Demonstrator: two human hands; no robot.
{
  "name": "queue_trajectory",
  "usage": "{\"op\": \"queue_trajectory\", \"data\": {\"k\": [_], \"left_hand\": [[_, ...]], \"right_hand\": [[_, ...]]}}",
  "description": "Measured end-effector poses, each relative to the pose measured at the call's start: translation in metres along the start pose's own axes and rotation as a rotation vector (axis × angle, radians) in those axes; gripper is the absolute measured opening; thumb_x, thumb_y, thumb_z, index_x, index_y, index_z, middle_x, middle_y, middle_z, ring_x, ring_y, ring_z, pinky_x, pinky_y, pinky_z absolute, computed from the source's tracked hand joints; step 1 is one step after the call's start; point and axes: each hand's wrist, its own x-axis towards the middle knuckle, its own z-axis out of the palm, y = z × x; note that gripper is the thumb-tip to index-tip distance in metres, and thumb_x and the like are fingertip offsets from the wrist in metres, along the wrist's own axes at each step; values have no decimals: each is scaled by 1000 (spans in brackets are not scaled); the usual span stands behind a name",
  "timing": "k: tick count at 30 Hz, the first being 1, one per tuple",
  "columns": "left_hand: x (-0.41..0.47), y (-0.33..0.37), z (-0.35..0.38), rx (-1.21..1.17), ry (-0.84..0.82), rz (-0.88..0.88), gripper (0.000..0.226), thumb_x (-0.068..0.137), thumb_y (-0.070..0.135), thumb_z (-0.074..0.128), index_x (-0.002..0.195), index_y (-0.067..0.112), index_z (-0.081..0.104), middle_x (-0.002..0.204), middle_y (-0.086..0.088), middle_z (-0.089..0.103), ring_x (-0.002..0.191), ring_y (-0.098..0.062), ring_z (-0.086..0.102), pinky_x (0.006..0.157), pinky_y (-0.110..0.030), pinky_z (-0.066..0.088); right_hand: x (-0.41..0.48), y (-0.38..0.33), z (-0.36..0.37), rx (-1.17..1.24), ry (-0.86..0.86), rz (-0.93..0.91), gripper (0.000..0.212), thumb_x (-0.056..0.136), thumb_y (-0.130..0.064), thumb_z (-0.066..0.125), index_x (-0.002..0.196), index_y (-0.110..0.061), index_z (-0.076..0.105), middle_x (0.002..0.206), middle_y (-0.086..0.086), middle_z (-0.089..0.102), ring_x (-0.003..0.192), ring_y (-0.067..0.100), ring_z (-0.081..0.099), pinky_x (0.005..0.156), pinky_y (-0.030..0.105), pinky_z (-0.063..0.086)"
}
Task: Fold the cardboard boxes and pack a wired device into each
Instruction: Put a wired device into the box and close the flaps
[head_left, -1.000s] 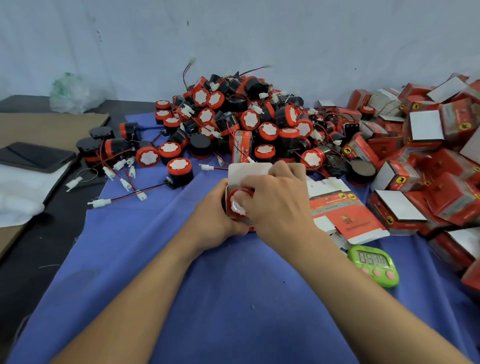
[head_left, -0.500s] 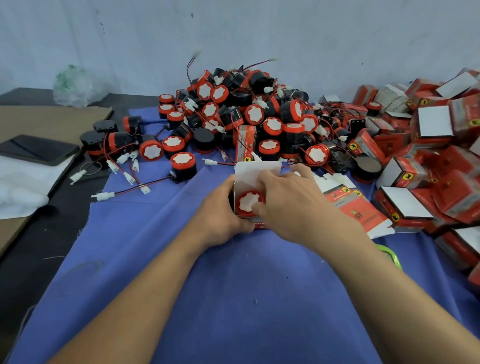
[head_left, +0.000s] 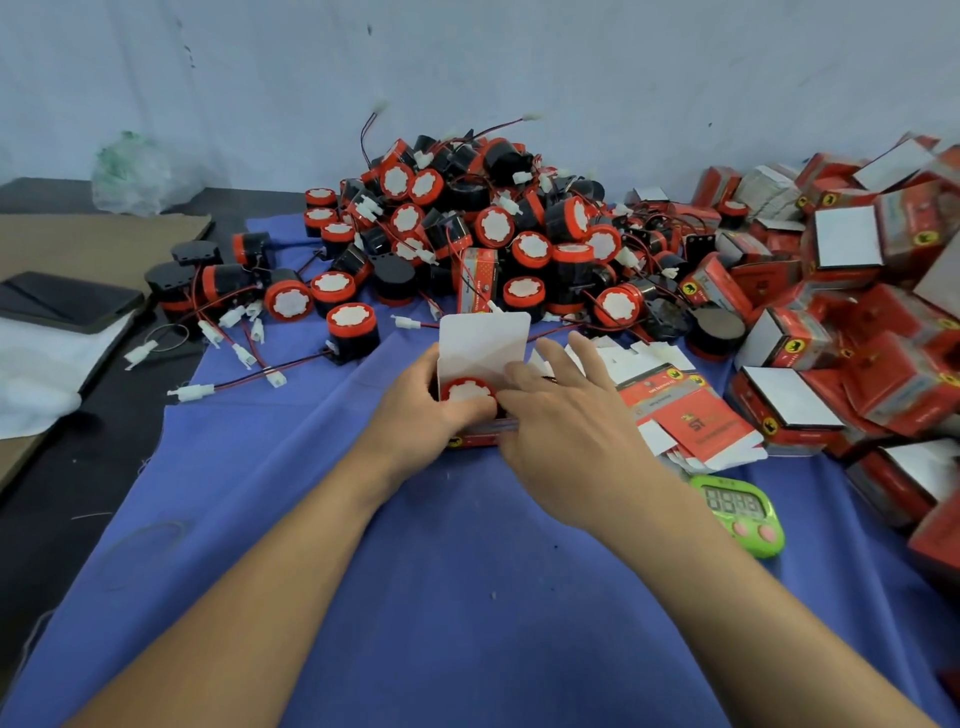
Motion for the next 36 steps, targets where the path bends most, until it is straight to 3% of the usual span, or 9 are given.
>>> {"op": "queue_trajectory", "data": {"k": [3,5,8,12,18,22,28,31,36], "left_hand": [[1,-2,4,33,89,-33,43,68,35,80,106,46,65,99,25,75,92,2,71,84,-35,60],[2,-1,6,55,107,-42,38,64,39,77,100,47,65,94,32,72,87,8,67,74,-27,54],[3,-1,8,71,142,-49,37,62,42,77,97,46,65,93,30,72,87,4,67,74,-27,55],[4,-3,7,74,153,-45,34,72,30,84,96,46,66,95,22,74,91,-2,69,72,-26,54],[5,-2,6,63,142,-55,34,65,33,80,91,51,65,87,29,73,82,2,70,67,-25,54],[5,-3,7,53,115,-49,39,64,37,77,87,65,64,89,27,74,80,3,69,72,-32,57],[5,-4,7,28,104,-37,45,56,59,74,98,43,67,88,24,75,79,3,70,66,-27,57],[5,-5,6,17,93,-42,35,68,40,79,101,44,68,92,21,76,83,0,71,71,-30,59],[4,-3,6,0,99,-68,41,62,38,77,102,43,68,95,21,75,89,-1,70,75,-28,57]], "right_hand": [[-10,2,-2,166,171,76,51,90,-18,62,140,-27,56,156,-1,46,149,28,30,123,39,6],[-20,9,-6,201,290,231,60,84,-21,73,141,-26,54,127,0,69,119,30,58,100,40,39],[-28,20,-13,408,282,398,35,89,-45,69,121,-40,56,88,-11,75,87,26,66,72,36,53],[-23,17,-25,625,353,329,8,87,-31,77,81,-28,72,68,-13,68,71,12,62,62,24,46],[9,2,-35,460,118,213,19,94,-7,57,103,-13,71,92,10,72,86,33,63,74,43,55],[24,-1,-34,303,80,211,10,96,-8,53,96,-15,60,88,8,66,80,31,57,60,35,36],[14,-11,-31,64,340,-35,22,79,-15,77,70,-19,58,60,-2,42,64,26,37,65,36,33],[12,-10,-28,75,333,37,30,72,-5,74,97,-10,58,74,-3,45,65,22,32,69,33,23],[11,2,-35,258,357,404,21,97,-16,57,96,-16,36,57,-1,37,50,18,32,49,34,17]]}}
